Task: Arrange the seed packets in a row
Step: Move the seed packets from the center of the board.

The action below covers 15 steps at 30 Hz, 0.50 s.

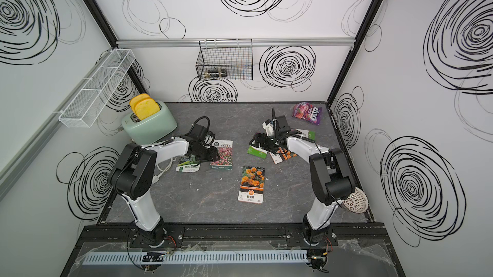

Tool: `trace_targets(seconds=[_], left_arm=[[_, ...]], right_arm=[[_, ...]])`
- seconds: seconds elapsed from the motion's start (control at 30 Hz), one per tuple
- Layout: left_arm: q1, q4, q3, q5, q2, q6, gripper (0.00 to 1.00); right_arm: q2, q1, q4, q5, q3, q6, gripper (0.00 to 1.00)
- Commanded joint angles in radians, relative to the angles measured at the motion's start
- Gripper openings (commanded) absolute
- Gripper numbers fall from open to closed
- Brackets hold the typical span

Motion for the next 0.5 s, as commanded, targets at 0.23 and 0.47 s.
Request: trace_targets(seconds=[0.23,0.47], left_arm=[[-0.013,-0.184,0.091,-0.146,-0.093,0.033,0.56],[0.024,-0.184,0.109,-0.146,-0.232,0.033,0.56]], right_arm=[[-0.031,0.025,-0.048,-0.007,0.031,-0.036,0.84],[0.096,0.149,-0.106,0.03,0.159,-0.075,0.82]])
